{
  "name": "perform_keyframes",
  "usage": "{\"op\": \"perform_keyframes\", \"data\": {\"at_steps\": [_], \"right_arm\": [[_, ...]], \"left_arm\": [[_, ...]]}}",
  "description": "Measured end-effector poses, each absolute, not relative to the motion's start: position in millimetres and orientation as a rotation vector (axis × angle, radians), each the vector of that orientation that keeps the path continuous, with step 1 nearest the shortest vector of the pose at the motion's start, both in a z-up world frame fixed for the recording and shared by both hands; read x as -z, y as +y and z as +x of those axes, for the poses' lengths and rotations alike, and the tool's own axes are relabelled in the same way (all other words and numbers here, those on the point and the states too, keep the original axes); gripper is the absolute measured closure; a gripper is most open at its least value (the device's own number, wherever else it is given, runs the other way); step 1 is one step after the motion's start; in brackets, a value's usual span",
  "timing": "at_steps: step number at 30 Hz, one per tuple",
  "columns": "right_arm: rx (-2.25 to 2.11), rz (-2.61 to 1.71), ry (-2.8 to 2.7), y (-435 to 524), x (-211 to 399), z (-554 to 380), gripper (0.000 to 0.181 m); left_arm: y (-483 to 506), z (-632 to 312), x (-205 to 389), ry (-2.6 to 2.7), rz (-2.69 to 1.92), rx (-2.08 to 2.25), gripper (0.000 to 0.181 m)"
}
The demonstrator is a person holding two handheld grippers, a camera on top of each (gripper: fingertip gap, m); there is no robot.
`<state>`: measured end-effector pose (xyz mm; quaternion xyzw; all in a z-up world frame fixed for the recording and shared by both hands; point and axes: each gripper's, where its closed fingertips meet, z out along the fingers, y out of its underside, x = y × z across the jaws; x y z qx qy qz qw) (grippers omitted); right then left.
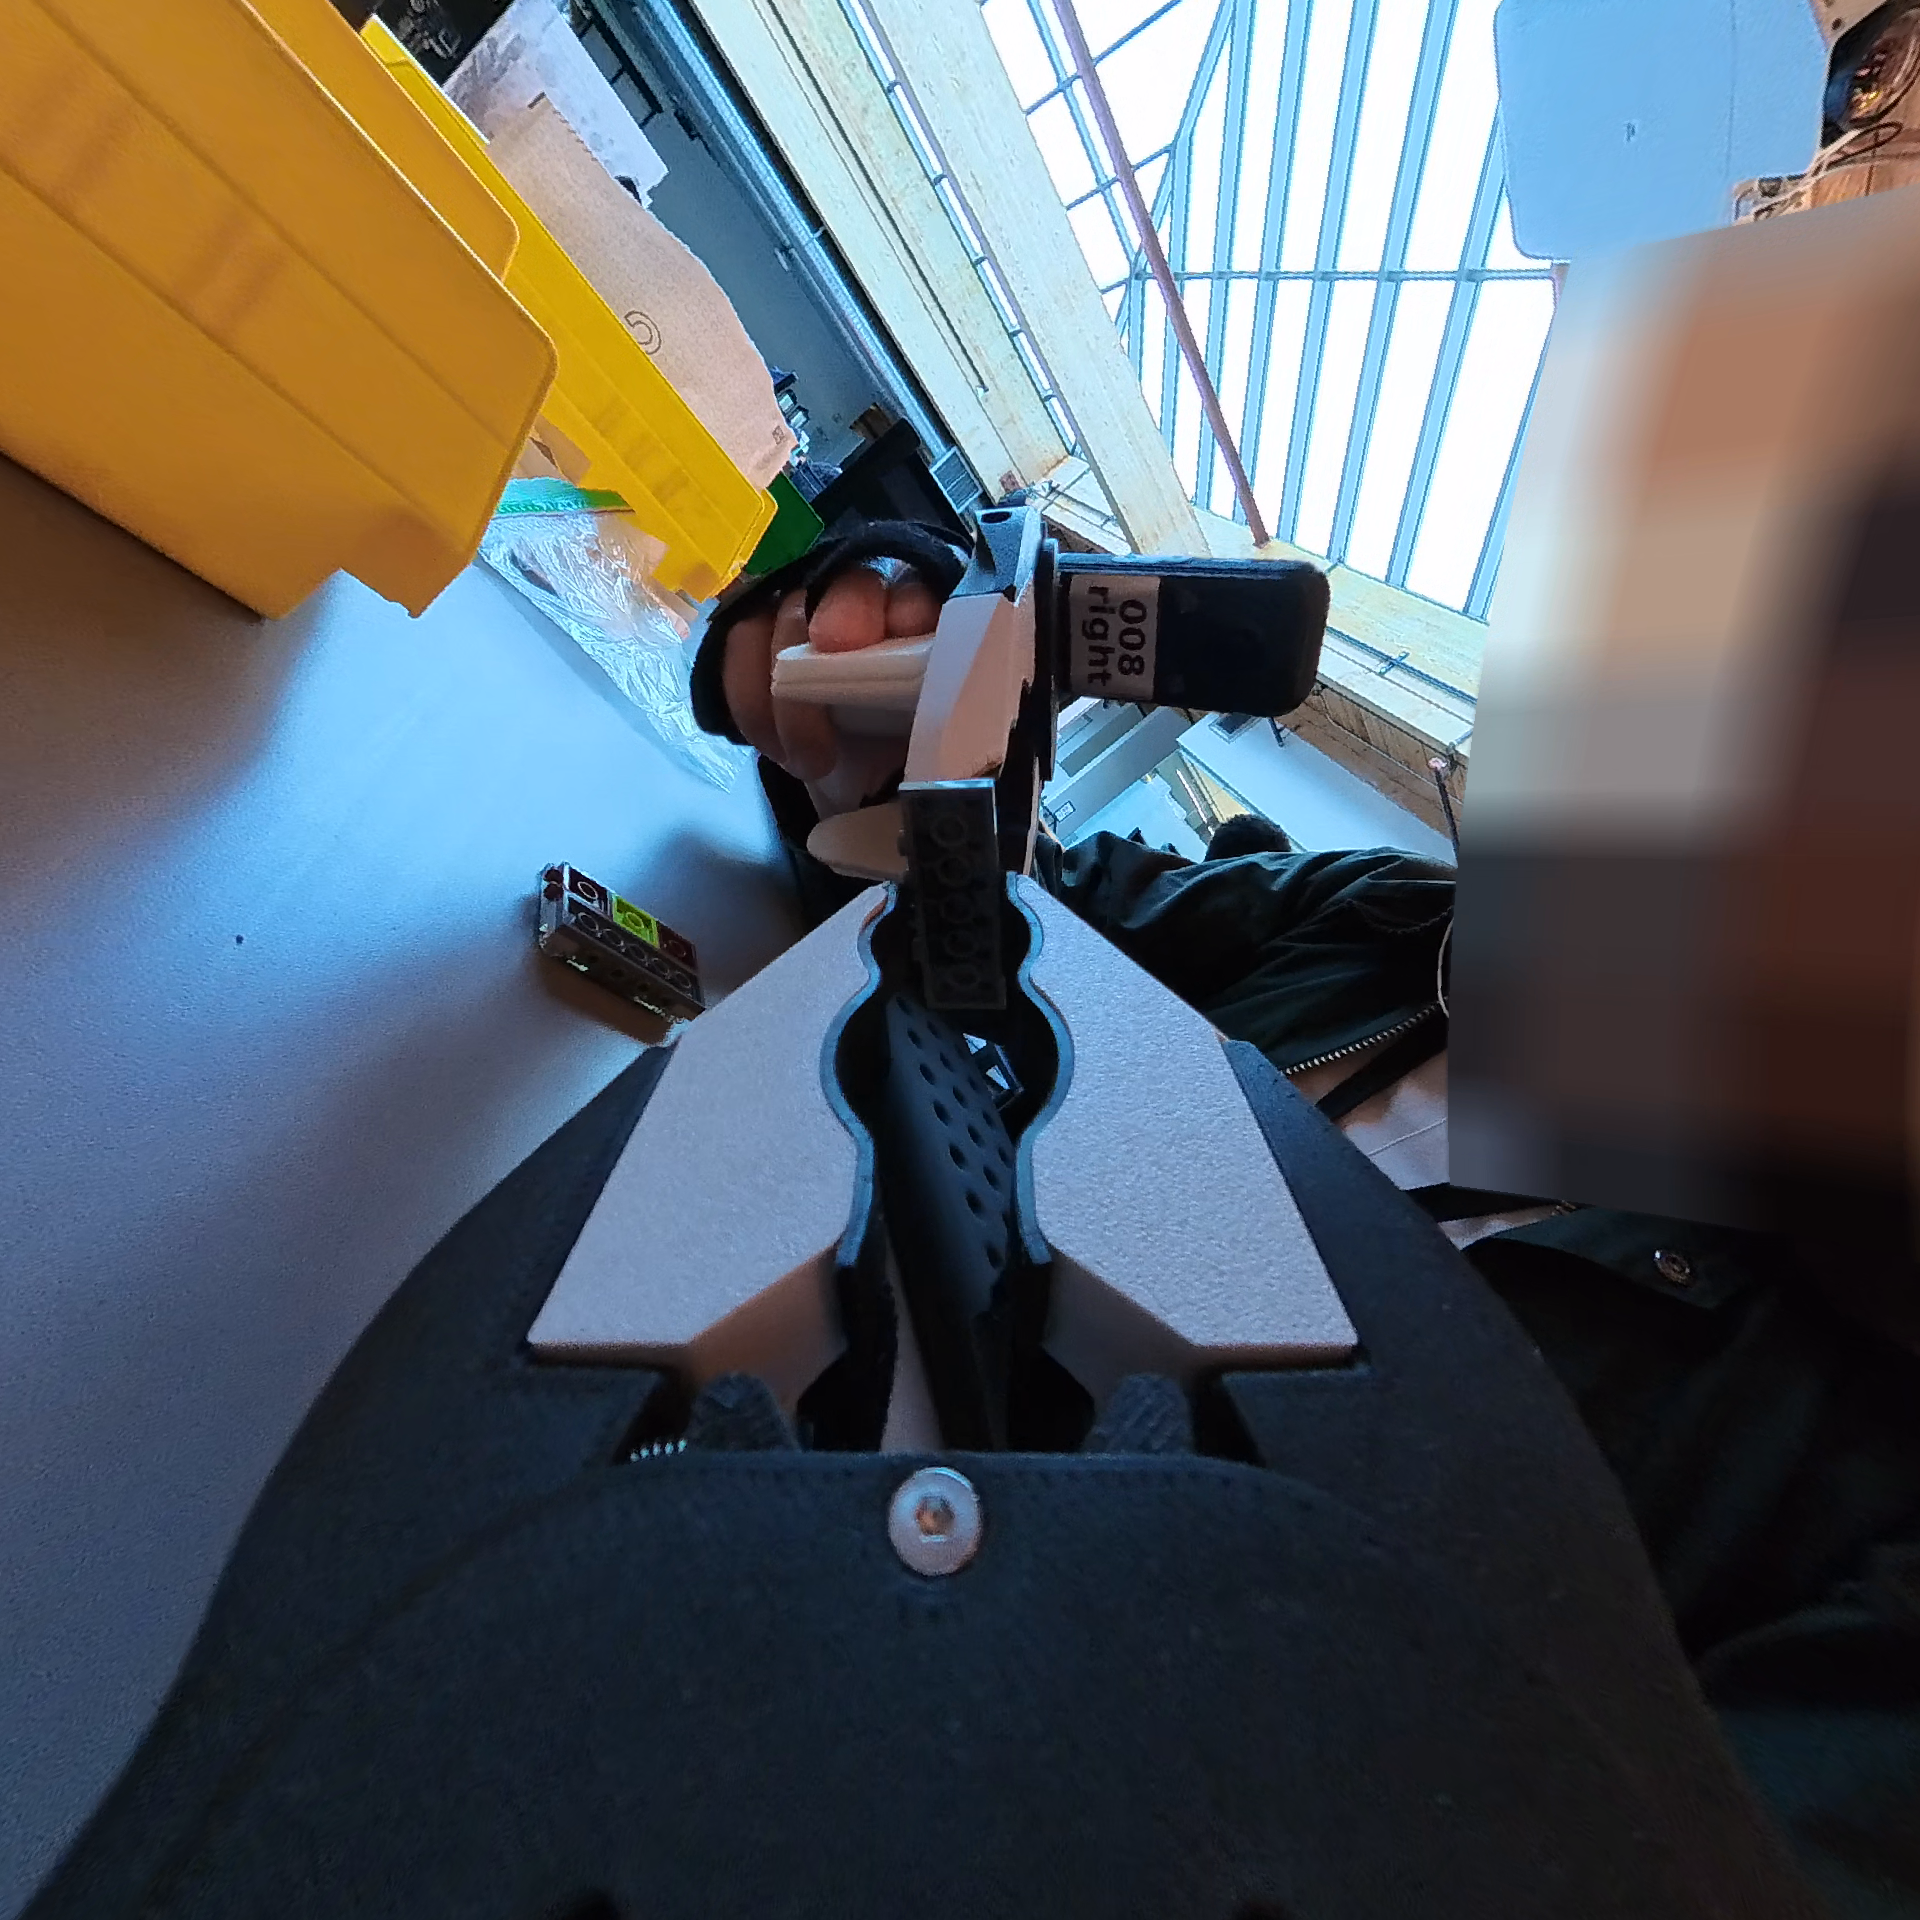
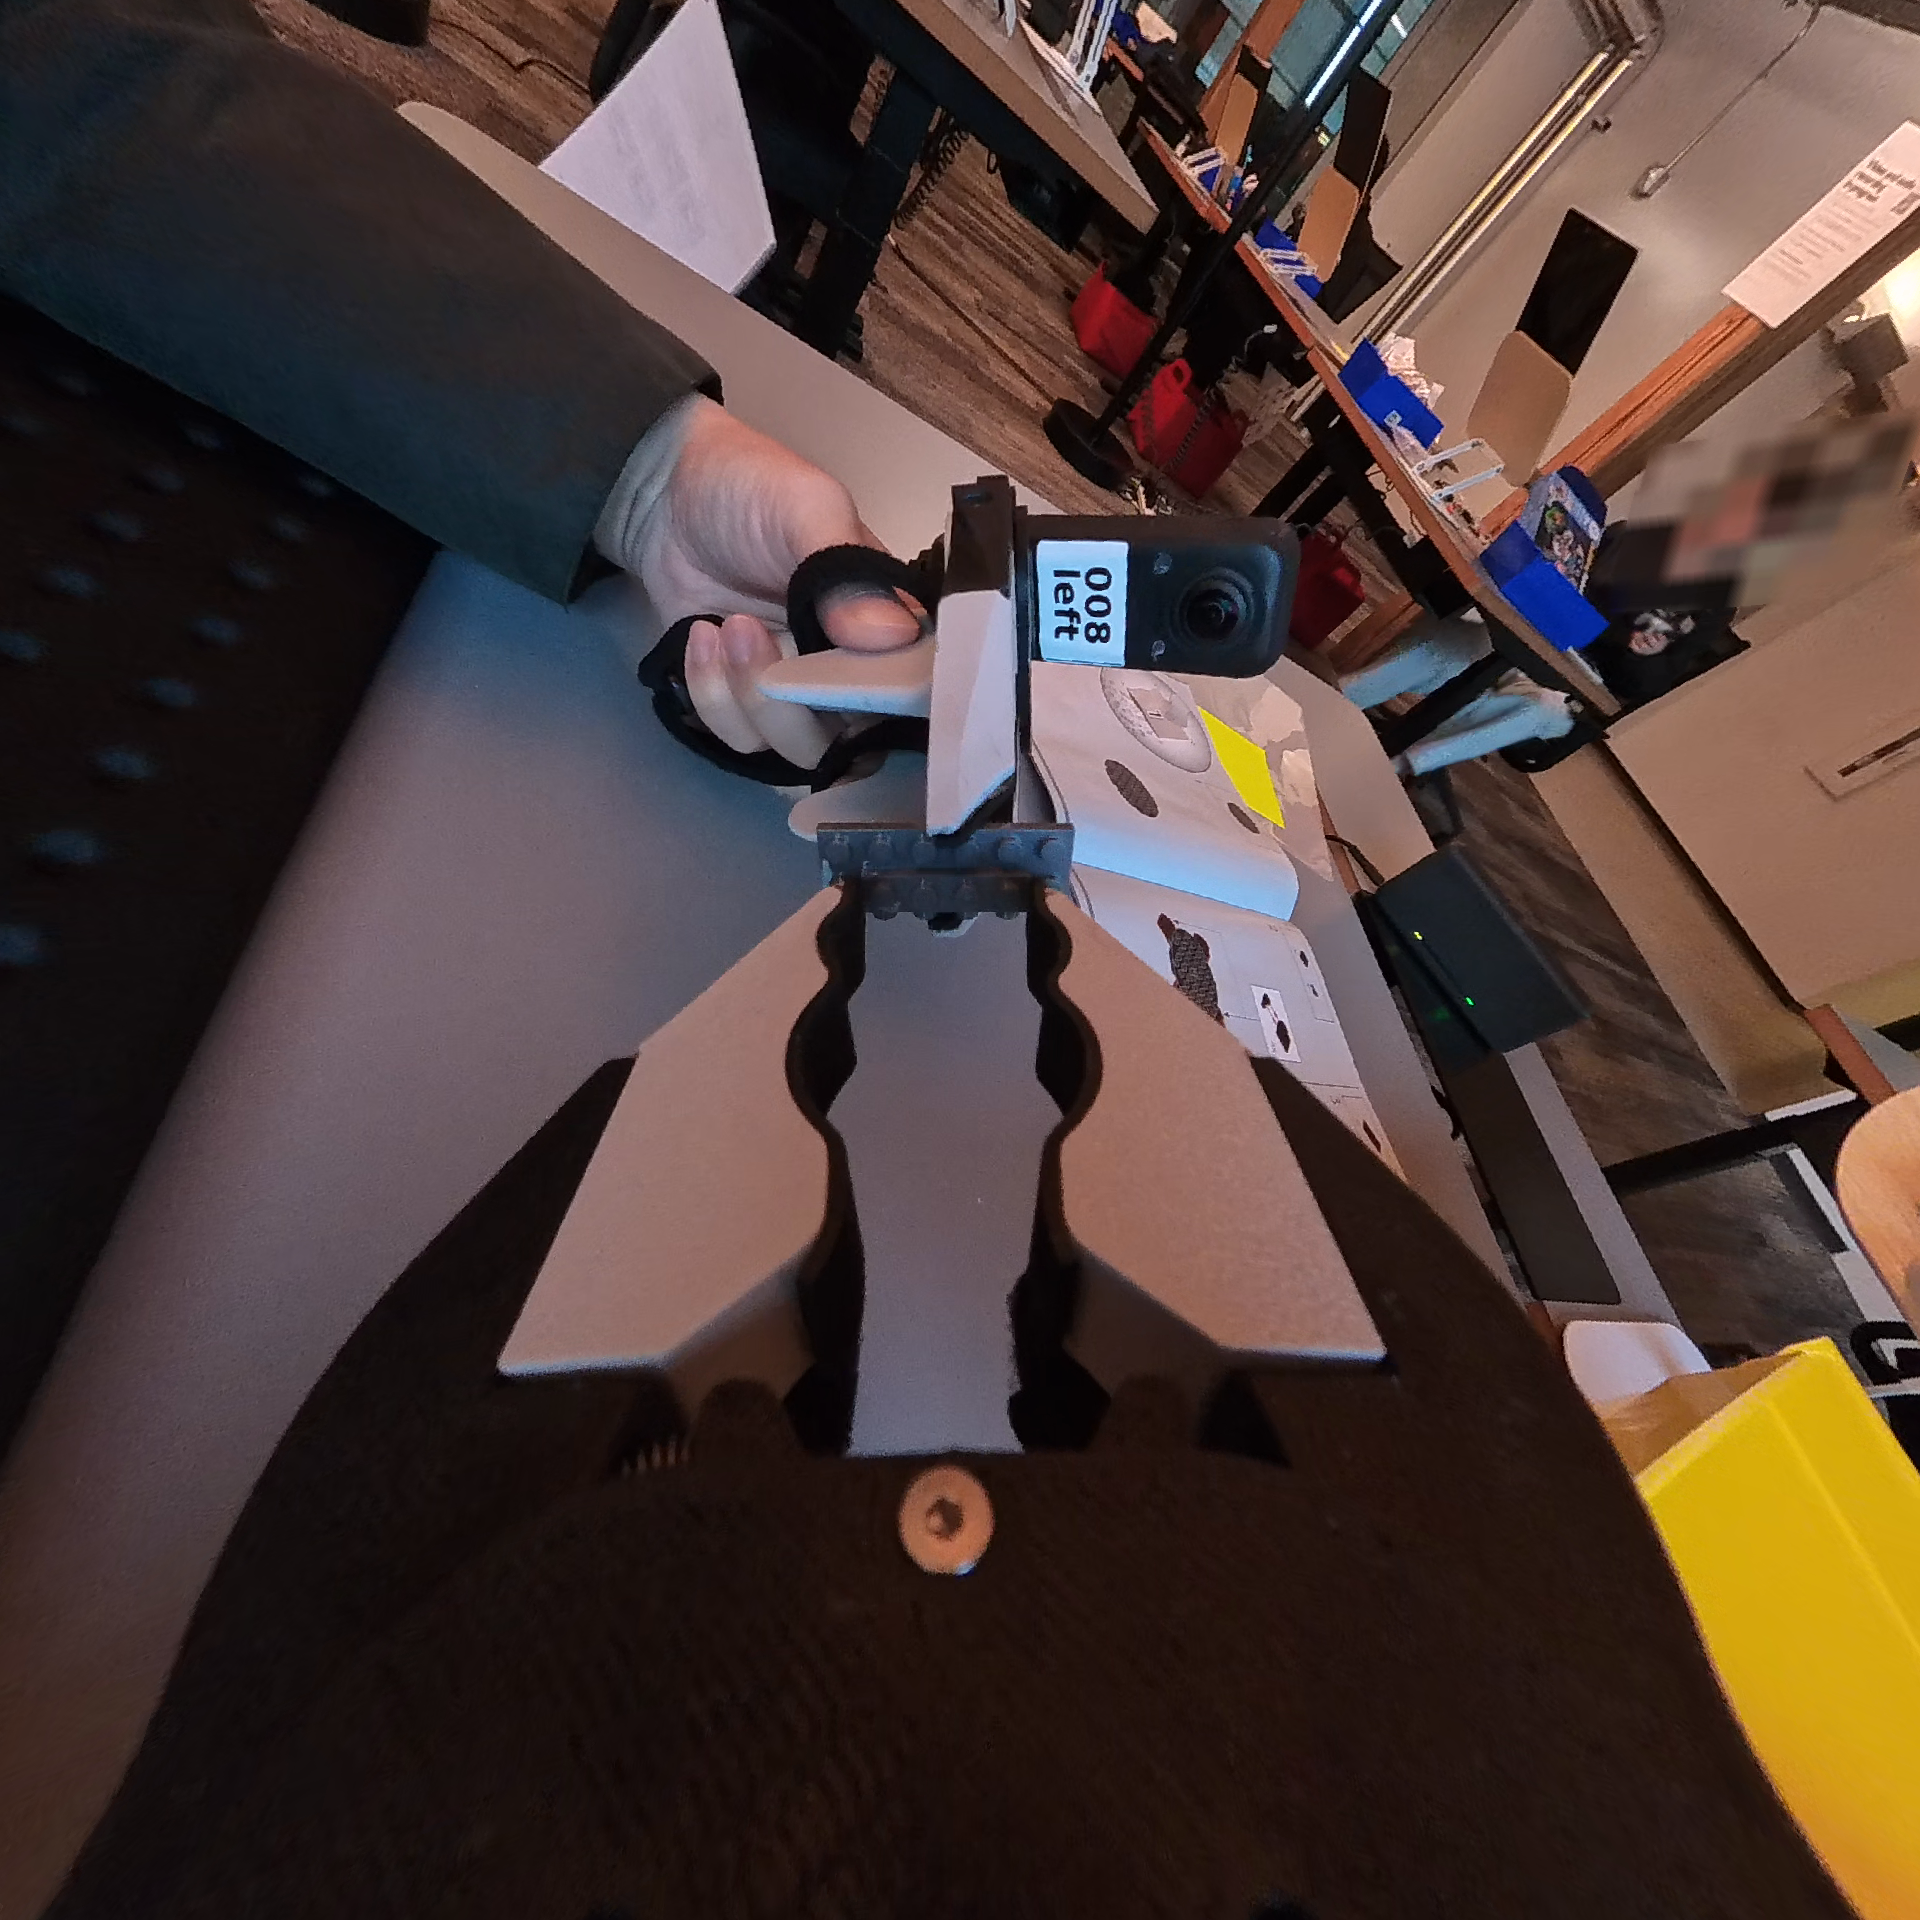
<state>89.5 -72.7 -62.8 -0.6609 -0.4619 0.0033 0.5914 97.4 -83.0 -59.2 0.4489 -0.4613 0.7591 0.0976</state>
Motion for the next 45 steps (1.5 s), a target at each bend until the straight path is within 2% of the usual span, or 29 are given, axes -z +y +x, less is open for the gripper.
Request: {"op": "perform_keyframes", "data": {"at_steps": [7, 8, 9, 12, 15, 16, 17, 19, 23, 29, 36, 40, 45], "right_arm": [[0.091, -1.541, -1.122, -72, 64, 91, 0.153], [0.095, -1.546, -1.13, -73, 65, 92, 0.162], [0.095, -1.561, -1.148, -77, 67, 94, 0.181], [0.05, -1.529, -1.047, -78, 48, 107, 0.181], [-0.273, -1.559, -0.829, -76, 33, 107, 0.181], [-0.383, -1.59, -0.767, -74, 33, 107, 0.179], [-0.472, -1.616, -0.698, -70, 34, 108, 0.165], [-0.627, -1.637, -0.614, -68, 36, 107, 0.162], [-0.674, -1.681, -0.574, -65, 41, 108, 0.165], [-0.729, -1.783, -0.572, -62, 61, 102, 0.165], [-1.05, -1.751, -0.515, -68, 62, 85, 0.166], [-1.16, -1.637, -0.465, -68, 45, 85, 0.152], [-1.216, -1.597, -0.461, -70, 39, 83, 0.153]], "left_arm": [[-81, 98, 61, -1.446, 1.352, -2.256, 0.166], [-79, 98, 59, -1.441, 1.357, -2.275, 0.166], [-67, 98, 49, -1.356, 1.359, -2.349, 0.166], [-29, 88, 33, -1.25, 1.389, -2.502, 0.166], [-39, 86, 33, -1.368, 1.351, -2.503, 0.166], [-49, 88, 35, -1.411, 1.332, -2.488, 0.166], [-57, 91, 38, -1.467, 1.325, -2.478, 0.165], [-72, 97, 42, -1.608, 1.303, -2.492, 0.166], [-78, 103, 49, -1.857, 1.332, -2.522, 0.165], [-71, 105, 44, -1.928, 1.385, -2.583, 0.165], [-84, 99, 40, -2.082, 1.268, -2.612, 0.166], [-83, 94, 30, -1.983, 1.199, -2.676, 0.166], [-87, 89, 22, -1.939, 1.117, -2.743, 0.166]]}}
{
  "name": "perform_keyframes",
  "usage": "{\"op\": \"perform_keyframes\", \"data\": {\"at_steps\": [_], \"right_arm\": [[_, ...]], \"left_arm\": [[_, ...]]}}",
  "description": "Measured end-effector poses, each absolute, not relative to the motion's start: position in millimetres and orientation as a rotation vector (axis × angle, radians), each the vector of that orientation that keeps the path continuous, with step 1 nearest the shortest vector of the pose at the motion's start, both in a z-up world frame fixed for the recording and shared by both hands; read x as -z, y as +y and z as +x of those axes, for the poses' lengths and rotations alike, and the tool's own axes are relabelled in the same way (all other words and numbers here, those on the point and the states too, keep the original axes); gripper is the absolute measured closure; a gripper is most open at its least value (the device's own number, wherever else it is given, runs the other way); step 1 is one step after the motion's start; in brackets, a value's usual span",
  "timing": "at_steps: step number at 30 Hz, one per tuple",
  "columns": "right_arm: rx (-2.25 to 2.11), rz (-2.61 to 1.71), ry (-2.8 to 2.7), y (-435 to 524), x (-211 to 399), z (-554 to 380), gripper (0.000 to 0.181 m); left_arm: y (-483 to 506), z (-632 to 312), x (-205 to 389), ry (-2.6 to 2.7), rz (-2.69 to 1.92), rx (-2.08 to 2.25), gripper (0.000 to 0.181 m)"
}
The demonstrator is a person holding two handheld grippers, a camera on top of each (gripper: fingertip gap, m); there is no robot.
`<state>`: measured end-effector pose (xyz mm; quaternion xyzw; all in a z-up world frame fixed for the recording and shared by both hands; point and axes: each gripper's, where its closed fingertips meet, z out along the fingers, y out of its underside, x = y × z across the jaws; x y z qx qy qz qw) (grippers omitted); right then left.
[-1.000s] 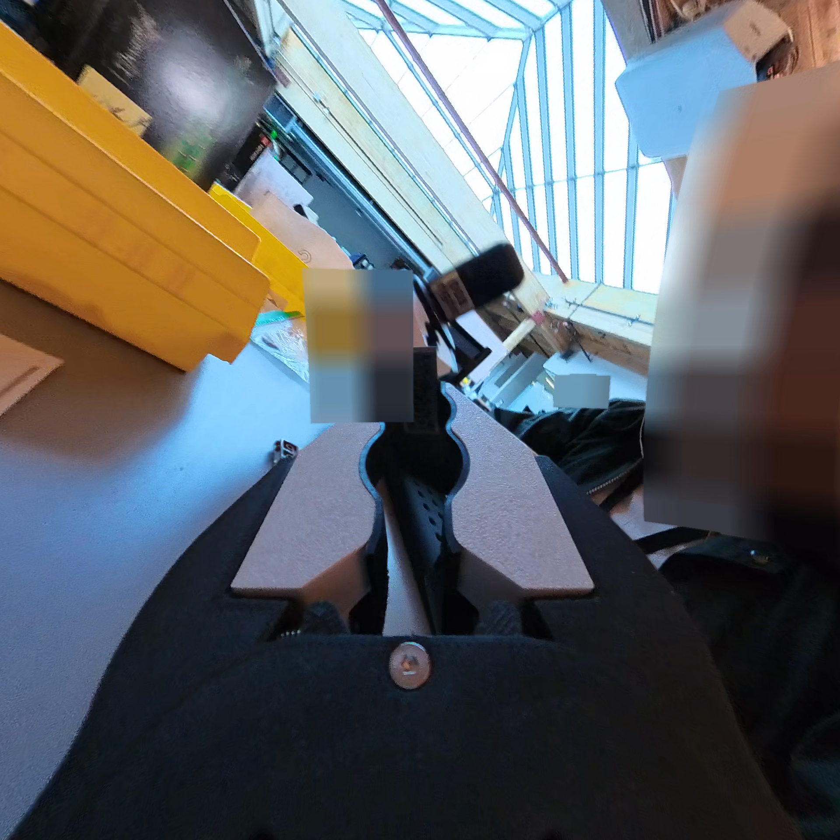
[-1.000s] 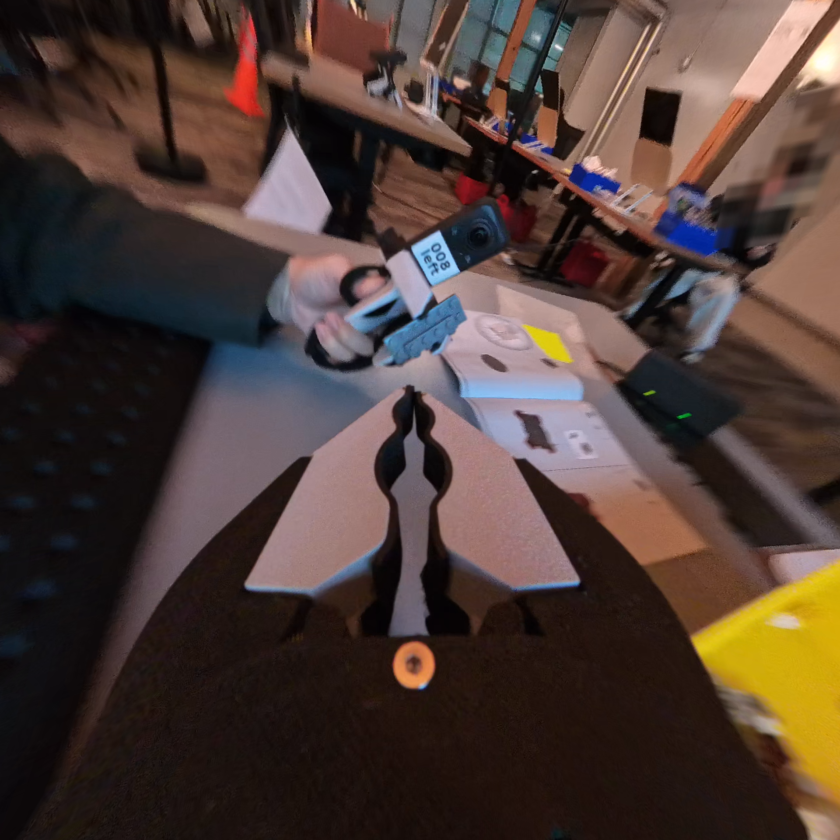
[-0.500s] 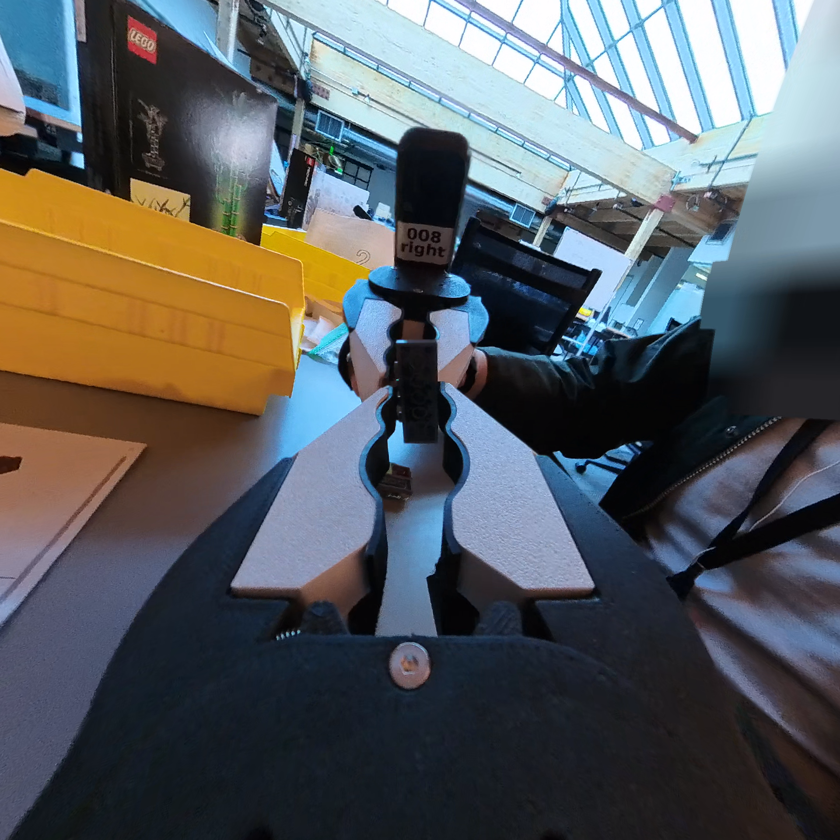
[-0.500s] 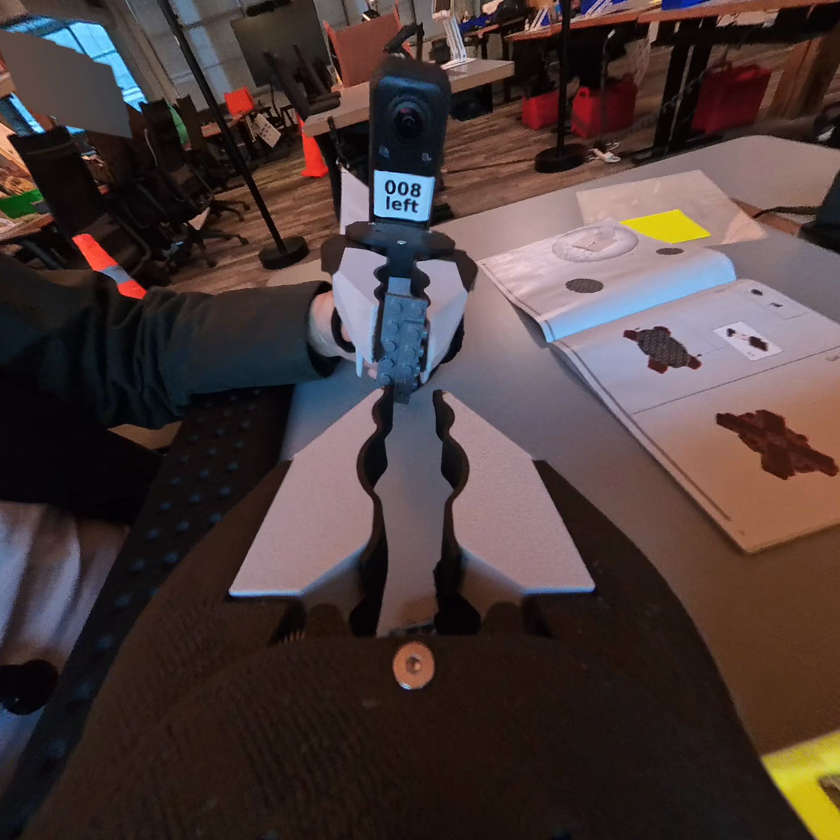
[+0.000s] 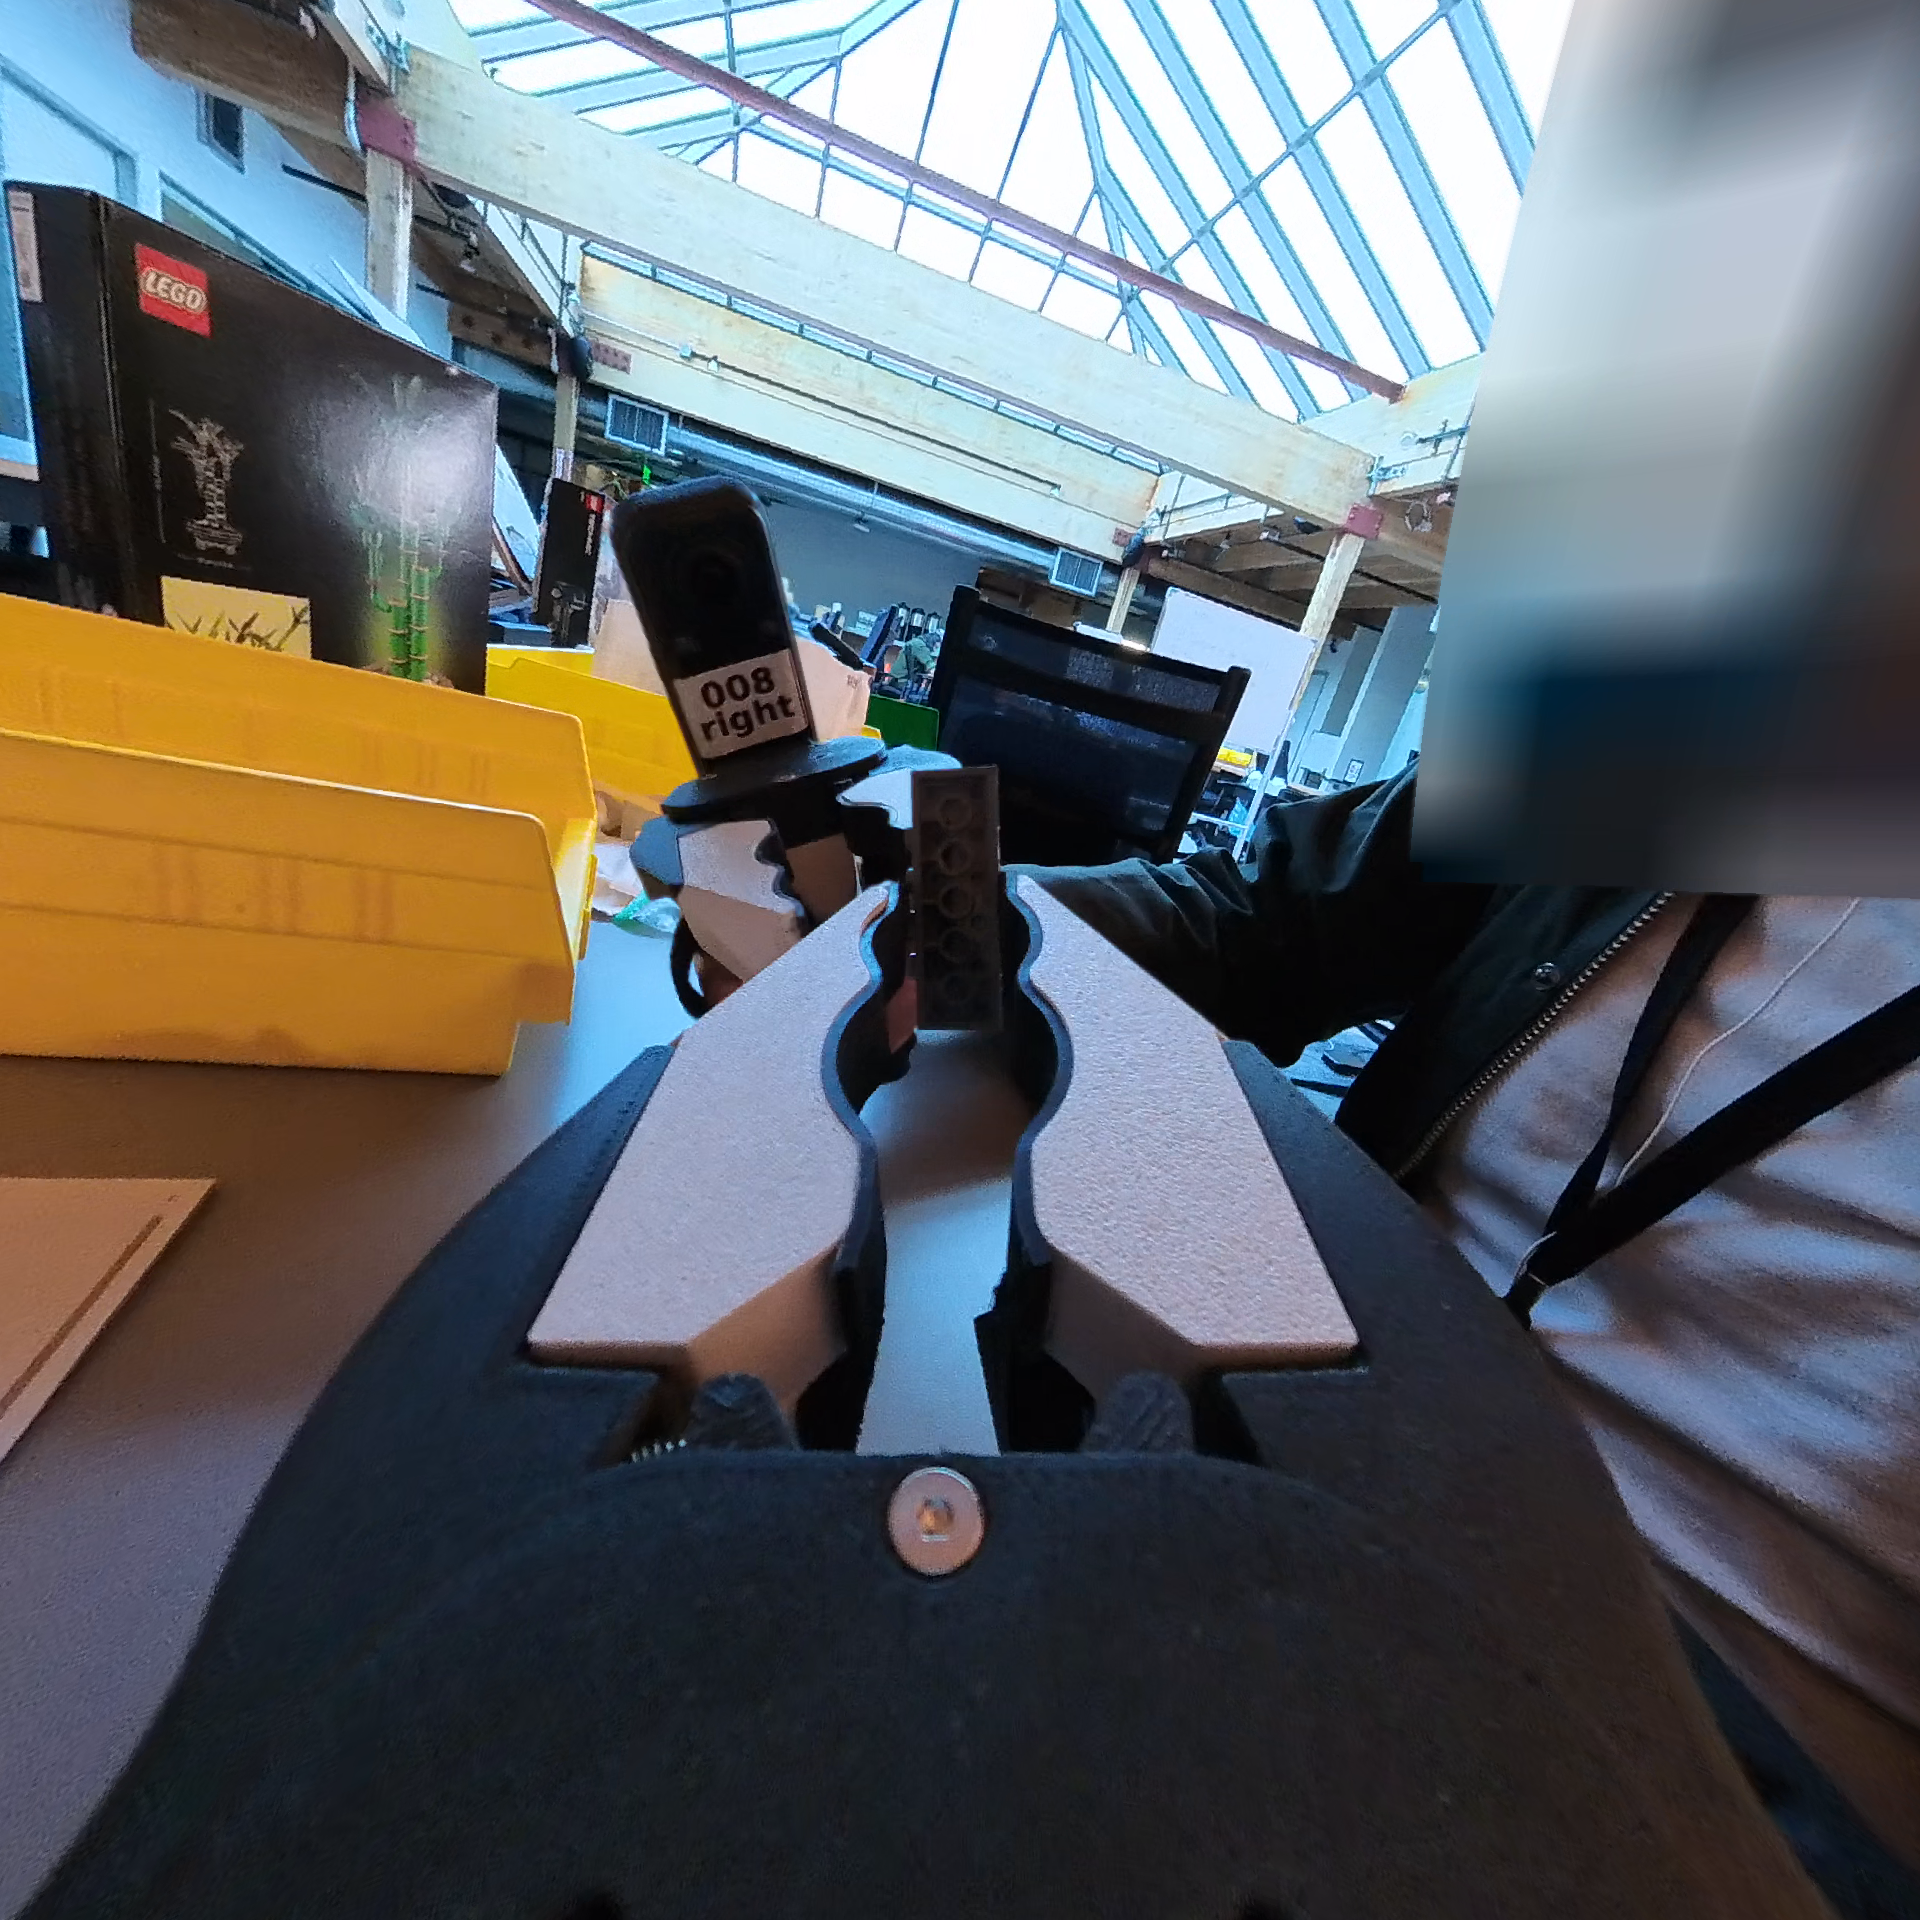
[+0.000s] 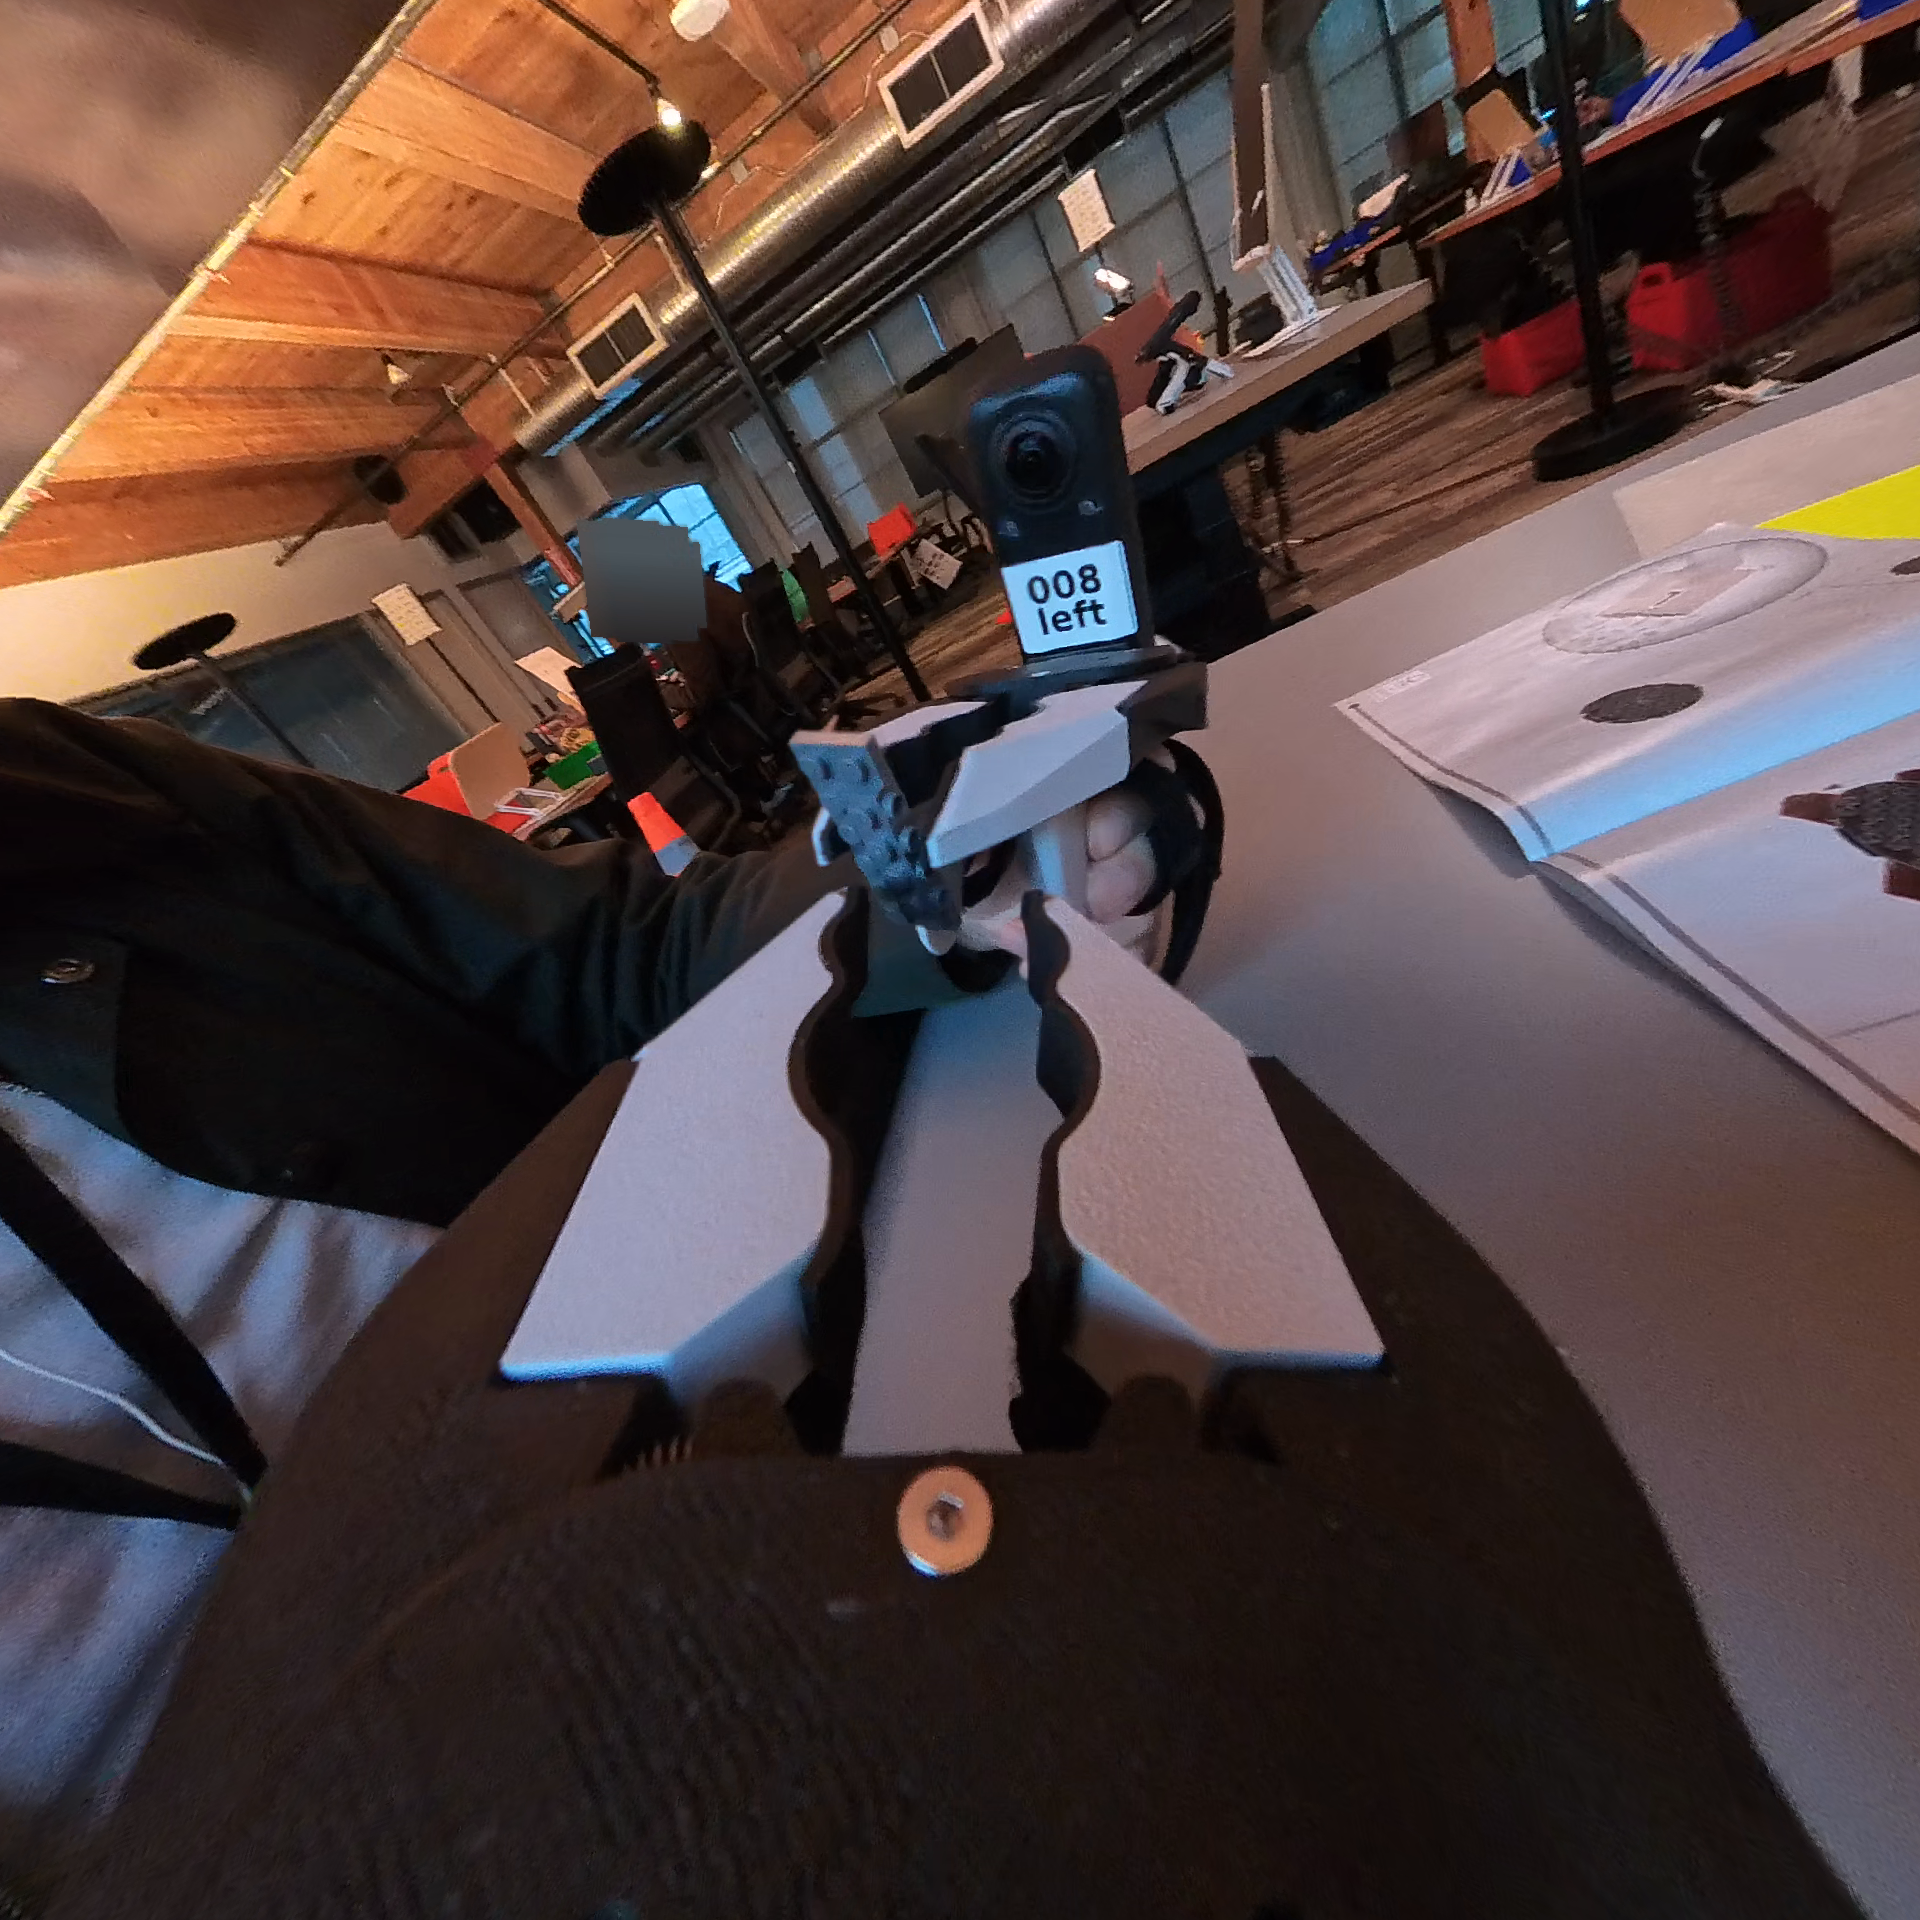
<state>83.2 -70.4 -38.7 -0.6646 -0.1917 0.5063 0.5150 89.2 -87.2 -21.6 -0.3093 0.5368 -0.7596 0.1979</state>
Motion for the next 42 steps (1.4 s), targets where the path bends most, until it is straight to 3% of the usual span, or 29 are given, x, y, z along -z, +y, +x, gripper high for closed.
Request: {"op": "perform_keyframes", "data": {"at_steps": [4, 6, 11, 15, 23, 42], "right_arm": [[-1.29, -1.566, -0.463, -72, 38, 75, 0.152], [-1.35, -1.548, -0.485, -76, 38, 69, 0.166], [-1.247, -1.585, -0.515, -73, 41, 74, 0.172], [-1.097, -1.695, -0.491, -64, 56, 86, 0.173], [-0.883, -1.907, -0.558, -59, 92, 92, 0.173], [-0.709, -2.037, -0.556, -53, 112, 109, 0.173]], "left_arm": [[-93, 87, 22, 1.517, -0.855, 2.177, 0.166], [-92, 87, 22, 1.516, -0.86, 2.199, 0.166], [-87, 89, 24, 1.498, -0.914, 2.204, 0.164], [-72, 98, 29, 1.453, -1.016, 2.113, 0.144], [-70, 110, 63, 1.611, -1.176, 1.875, 0.171], [-60, 116, 80, 1.648, -1.303, 1.76, 0.176]]}}
